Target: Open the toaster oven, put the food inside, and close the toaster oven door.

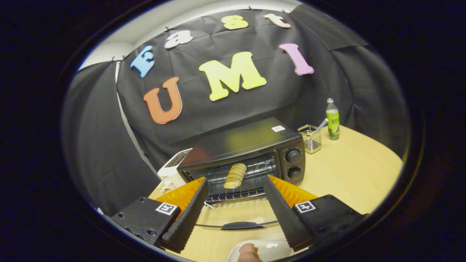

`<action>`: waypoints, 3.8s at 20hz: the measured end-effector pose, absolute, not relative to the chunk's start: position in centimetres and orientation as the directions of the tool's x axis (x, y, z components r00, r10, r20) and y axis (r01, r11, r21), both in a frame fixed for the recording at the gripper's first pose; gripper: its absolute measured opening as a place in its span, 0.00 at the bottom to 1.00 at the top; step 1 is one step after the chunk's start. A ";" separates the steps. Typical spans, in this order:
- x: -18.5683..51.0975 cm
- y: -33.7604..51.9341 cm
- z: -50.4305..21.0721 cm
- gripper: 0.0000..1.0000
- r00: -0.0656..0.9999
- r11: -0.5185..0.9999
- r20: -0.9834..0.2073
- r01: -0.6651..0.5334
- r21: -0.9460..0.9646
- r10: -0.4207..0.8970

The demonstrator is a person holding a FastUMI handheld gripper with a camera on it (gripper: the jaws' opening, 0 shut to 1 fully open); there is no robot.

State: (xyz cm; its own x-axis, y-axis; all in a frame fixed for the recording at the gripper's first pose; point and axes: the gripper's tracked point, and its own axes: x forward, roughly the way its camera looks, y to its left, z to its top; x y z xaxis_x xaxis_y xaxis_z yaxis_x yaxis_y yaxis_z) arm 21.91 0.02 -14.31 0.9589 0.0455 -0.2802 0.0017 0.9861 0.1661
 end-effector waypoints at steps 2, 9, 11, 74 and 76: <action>20.0 0.0 -12.3 1.00 0.968 0.995 -0.249 0.014 0.097 0.011; 18.4 2.2 -16.7 1.00 0.946 1.000 -0.325 -0.010 0.007 0.012; 18.0 2.4 -19.1 1.00 0.937 1.000 -0.349 -0.014 -0.027 0.004; 11.3 5.9 -3.5 1.00 1.000 0.985 -0.005 0.023 -0.169 -0.024; 9.3 5.7 0.0 1.00 0.999 0.988 0.034 0.037 -0.152 -0.032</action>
State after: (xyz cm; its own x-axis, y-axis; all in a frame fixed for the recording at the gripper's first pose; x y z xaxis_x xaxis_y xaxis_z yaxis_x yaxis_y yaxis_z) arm 9.32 5.65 -0.04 0.9989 -0.0319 0.0335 0.0366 0.9877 -0.1518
